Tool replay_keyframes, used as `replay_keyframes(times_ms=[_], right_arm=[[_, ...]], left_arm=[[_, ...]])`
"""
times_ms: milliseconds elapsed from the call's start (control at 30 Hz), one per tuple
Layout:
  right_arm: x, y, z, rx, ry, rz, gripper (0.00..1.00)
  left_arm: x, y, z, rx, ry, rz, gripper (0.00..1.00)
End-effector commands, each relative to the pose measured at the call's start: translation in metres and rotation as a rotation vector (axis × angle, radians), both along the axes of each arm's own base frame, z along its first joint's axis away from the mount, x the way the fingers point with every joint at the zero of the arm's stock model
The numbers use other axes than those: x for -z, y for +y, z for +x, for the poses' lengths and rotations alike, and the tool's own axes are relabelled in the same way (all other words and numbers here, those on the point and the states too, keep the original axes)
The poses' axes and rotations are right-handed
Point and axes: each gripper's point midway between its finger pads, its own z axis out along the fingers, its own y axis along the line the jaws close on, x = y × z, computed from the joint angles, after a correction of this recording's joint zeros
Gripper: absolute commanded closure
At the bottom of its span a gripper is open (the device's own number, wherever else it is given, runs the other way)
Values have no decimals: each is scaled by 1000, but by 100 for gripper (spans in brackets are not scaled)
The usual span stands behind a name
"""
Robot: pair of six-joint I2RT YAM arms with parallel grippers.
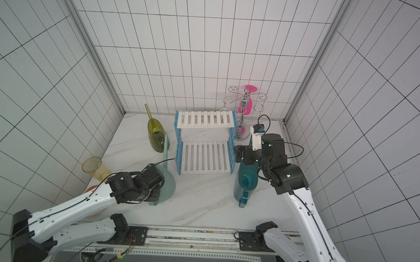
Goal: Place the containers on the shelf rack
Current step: 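Pick up a container from the center of the board.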
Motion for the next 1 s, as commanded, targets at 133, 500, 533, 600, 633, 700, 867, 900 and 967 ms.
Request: replay_keyframes(times_ms=[133,500,533,600,633,700,867,900,967], right_arm=[[-5,-3,-2,13,-36,3,1],[-5,-6,-2,29,-43,-3,1],[-5,-7,-2,32,-46,-3,1],[-5,-8,-2,39,-50,-2,1],[-6,-9,-2,42,-54,-2,1],[-7,-10,-3,46,-61,-1,1],[-8,-13,-4,58,-69,-4,1],[-8,-13,-4,57,-70,-4,1],[-9,-13,-4,57,-70,-3,1]], left_arm=[[-4,-3,4,-4,-17,-10,78],[-21,-4,5,7,-25,-17,97],[-22,-4,5,7,-27,-19,99],[-25,-5,5,9,-29,-28,100],[-26,-6,5,9,-31,-32,100],[-28,-6,5,8,-34,-38,100],[-30,-5,3,10,-33,-40,100],[-31,-6,3,13,-30,-43,100],[-32,-8,1,26,-21,-48,100]])
